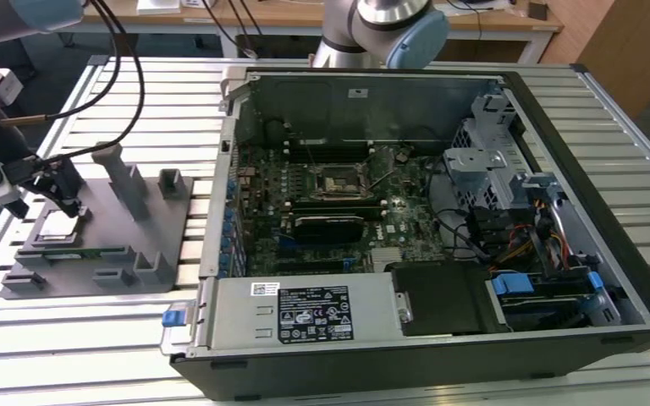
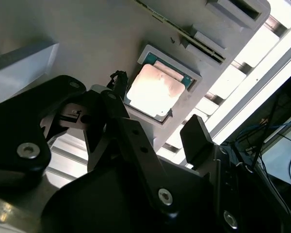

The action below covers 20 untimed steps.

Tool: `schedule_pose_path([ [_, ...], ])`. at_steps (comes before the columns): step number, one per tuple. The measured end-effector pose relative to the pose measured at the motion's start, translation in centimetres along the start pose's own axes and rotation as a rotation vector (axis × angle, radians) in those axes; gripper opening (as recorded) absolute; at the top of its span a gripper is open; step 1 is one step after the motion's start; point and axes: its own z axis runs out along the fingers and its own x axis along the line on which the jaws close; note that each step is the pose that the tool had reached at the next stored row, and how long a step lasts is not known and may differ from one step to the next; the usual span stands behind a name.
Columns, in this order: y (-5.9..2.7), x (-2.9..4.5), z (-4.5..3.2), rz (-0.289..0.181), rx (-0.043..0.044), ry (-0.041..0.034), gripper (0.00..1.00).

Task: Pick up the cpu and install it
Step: 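Pick up the cpu and move it towards the insertion slot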

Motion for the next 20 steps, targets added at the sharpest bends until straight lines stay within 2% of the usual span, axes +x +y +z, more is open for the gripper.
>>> schedule_pose_path([
  [14,-0.1,0.28,2.51,0.0,0.0,-0.0001,0.71],
  [18,-0.11,0.29,2.73,0.0,0.0001,0.0,0.69],
  [19,-0.11,0.29,2.78,0.0,0.0001,0.0,0.62],
  [20,-0.11,0.29,2.82,0.0,0.0001,0.0,0.62],
])
